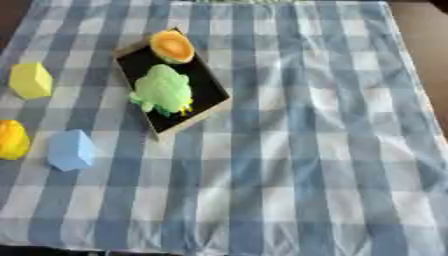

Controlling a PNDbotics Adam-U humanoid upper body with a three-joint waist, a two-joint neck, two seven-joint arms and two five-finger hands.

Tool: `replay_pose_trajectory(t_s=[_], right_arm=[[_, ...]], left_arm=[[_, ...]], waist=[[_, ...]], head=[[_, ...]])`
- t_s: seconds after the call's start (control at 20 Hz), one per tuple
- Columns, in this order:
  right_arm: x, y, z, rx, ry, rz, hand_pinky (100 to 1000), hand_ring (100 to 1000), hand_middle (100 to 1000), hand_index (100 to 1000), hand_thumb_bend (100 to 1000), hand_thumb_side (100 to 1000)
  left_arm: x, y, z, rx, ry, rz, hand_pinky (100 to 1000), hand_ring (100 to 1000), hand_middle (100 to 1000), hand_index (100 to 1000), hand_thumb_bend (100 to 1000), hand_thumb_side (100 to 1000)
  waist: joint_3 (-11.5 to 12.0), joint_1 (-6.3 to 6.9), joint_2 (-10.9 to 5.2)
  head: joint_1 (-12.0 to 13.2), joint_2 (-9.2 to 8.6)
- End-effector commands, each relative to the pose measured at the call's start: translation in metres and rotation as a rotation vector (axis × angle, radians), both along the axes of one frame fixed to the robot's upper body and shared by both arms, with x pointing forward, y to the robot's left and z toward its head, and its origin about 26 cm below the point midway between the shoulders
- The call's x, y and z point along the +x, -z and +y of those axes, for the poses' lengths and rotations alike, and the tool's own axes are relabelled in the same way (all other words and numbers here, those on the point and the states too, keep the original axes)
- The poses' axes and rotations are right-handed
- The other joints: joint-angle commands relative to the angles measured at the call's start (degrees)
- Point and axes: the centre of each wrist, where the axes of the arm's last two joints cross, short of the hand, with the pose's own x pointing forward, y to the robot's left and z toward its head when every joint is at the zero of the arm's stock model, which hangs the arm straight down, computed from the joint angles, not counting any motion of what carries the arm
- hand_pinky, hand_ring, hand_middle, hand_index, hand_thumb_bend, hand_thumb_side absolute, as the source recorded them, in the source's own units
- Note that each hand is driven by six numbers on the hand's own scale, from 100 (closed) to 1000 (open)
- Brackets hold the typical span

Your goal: Pick up objects on the table and place them in the box.

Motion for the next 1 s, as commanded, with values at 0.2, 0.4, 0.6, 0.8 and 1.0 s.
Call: replay_pose_trajectory(t_s=[0.2,0.4,0.6,0.8,1.0], right_arm=[[-0.003,-0.008,0.003,0.007,-0.011,-0.015,912,873,793,839,100,729],[-0.002,-0.007,0.003,0.021,-0.008,-0.007,913,871,790,837,100,735],[-0.001,-0.005,0.001,0.035,-0.001,-0.005,914,868,787,835,100,738],[-0.001,-0.004,0.000,0.053,0.000,-0.003,915,866,784,835,100,746],[-0.001,-0.004,-0.001,0.065,-0.005,-0.004,916,862,780,836,100,751]], left_arm=[[0.008,-0.002,-0.005,0.049,0.005,-0.025,847,827,811,896,591,193],[0.012,0.005,-0.010,0.070,0.004,-0.032,830,810,796,882,551,189],[0.013,0.006,-0.010,0.075,-0.007,-0.028,792,756,743,826,483,128],[0.015,0.009,-0.010,0.091,-0.018,-0.028,744,690,667,761,400,100],[0.017,0.010,-0.013,0.128,-0.012,-0.068,695,617,582,690,341,100]], waist=[[-0.26,1.15,0.10],[-0.43,1.25,0.17],[-0.53,1.33,0.25],[-0.58,1.39,0.26],[-0.64,1.41,0.16]], head=[[0.34,0.25],[0.46,0.25],[0.53,0.25],[0.65,0.25],[0.74,0.25]])
